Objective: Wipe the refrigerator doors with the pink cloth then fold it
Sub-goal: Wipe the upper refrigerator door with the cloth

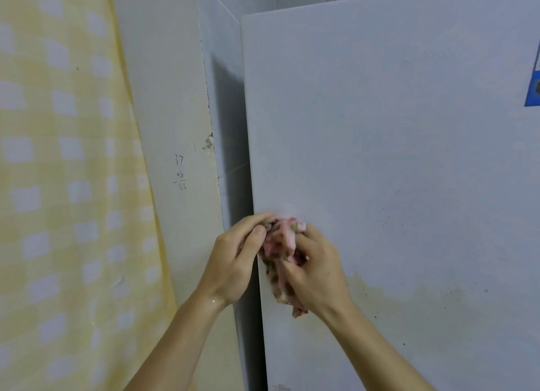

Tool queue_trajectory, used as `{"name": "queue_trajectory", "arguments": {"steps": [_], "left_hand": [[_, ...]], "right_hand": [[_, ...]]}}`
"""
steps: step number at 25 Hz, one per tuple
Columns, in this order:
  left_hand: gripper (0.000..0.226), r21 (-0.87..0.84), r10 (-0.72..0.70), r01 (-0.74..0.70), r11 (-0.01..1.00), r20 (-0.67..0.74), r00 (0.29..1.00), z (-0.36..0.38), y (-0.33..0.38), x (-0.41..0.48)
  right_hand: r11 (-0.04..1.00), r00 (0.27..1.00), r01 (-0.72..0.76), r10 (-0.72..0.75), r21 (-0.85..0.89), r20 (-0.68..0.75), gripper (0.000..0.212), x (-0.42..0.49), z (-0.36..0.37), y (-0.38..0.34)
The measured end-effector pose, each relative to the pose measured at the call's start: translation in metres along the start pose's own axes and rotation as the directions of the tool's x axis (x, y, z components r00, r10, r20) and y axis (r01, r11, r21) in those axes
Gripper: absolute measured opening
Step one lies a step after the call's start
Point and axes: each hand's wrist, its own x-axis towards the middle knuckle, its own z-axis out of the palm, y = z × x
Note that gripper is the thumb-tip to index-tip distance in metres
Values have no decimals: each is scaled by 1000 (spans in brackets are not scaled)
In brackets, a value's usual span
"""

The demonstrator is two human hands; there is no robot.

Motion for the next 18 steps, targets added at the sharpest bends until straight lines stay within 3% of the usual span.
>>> {"name": "queue_trajectory", "arguments": {"steps": [3,5,7,10,13,15,18], "left_hand": [[28,-234,-127,132,963,37,991,12,25,7],[29,-304,-219,207,930,-5,976,18,34,13],[32,-317,-306,282,906,-26,952,19,35,15],[24,-225,-341,338,914,24,940,15,37,15],[30,-82,-338,370,925,264,904,11,45,15],[43,-42,-344,408,912,461,818,11,47,14],[40,-292,-268,509,810,588,763,17,49,10]], "right_hand": [[957,980,-184,160,225,120,6,4,-40,-31],[895,946,-305,246,325,208,23,5,-64,-41],[810,908,-417,353,413,224,34,6,-81,-40],[625,822,-524,549,579,151,27,14,-104,-35],[757,824,-524,567,391,8,31,30,-123,-35],[816,856,-498,516,294,17,33,42,-132,-37],[858,866,-500,495,120,70,18,50,-137,-37]]}}
